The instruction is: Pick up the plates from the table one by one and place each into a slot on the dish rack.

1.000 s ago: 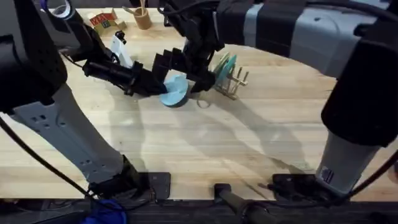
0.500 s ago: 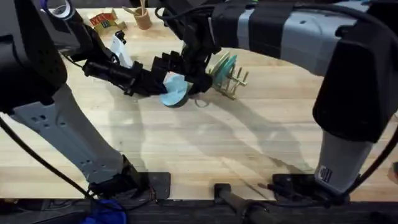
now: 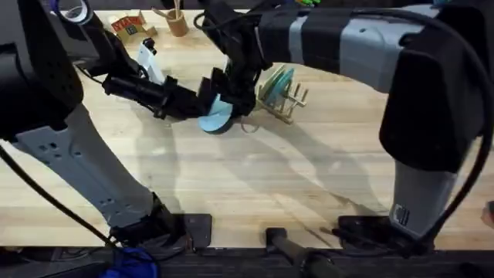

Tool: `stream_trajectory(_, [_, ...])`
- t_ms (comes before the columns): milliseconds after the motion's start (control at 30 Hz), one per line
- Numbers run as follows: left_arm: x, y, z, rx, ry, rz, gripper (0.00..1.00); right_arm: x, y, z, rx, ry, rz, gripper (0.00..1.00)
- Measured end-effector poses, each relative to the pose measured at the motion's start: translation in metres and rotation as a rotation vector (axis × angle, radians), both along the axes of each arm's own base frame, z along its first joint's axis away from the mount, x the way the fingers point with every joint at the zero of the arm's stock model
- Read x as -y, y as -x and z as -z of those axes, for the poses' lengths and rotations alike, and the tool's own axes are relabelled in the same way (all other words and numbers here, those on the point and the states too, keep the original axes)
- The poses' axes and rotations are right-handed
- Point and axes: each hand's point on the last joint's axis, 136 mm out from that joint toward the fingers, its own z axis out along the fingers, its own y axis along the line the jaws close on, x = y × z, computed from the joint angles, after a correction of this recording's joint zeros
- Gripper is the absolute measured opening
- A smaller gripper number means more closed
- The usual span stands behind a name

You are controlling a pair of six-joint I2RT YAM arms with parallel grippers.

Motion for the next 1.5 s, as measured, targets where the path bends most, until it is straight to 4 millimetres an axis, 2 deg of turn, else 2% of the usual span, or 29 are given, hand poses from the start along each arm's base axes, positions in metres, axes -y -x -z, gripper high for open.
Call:
stream_trajectory(67, [0.000,0.000,0.000,0.000,0.000,0.000,0.041,0.004,0.000,0.003,-0.005,0.018,0.007,0.388])
stream_trajectory(167, [0.000,0.000,0.000,0.001,0.000,0.000,0.041,0.006,-0.003,0.003,0.001,0.021,0.012,0.355])
stream_trajectory(233, [0.000,0.000,0.000,0.001,0.000,0.000,0.041,0.006,-0.002,0.002,-0.002,0.019,0.011,0.252])
stream_trajectory(300, [-0.002,-0.002,-0.003,0.007,0.001,-0.006,0.041,0.004,-0.005,-0.008,0.004,-0.019,0.009,0.108])
stream_trajectory(367, [-0.003,-0.003,-0.007,0.017,0.000,-0.012,0.041,-0.003,-0.008,-0.021,0.024,-0.060,0.004,0.039])
stream_trajectory(767, [-0.003,-0.002,-0.008,0.018,-0.003,-0.007,0.041,-0.007,-0.003,-0.024,0.033,-0.085,-0.075,0.028])
stream_trajectory(1000, [-0.002,0.003,-0.020,0.063,-0.087,0.059,0.040,-0.010,0.002,-0.025,0.068,-0.099,-0.183,0.031])
stream_trajectory(1200, [-0.009,0.003,-0.061,0.185,-0.211,0.100,0.040,0.000,0.014,-0.030,0.078,-0.023,-0.269,0.031])
stream_trajectory(1500, [-0.021,0.021,-0.129,0.391,-0.405,0.107,0.040,0.021,-0.007,-0.062,0.215,0.122,-0.335,0.031])
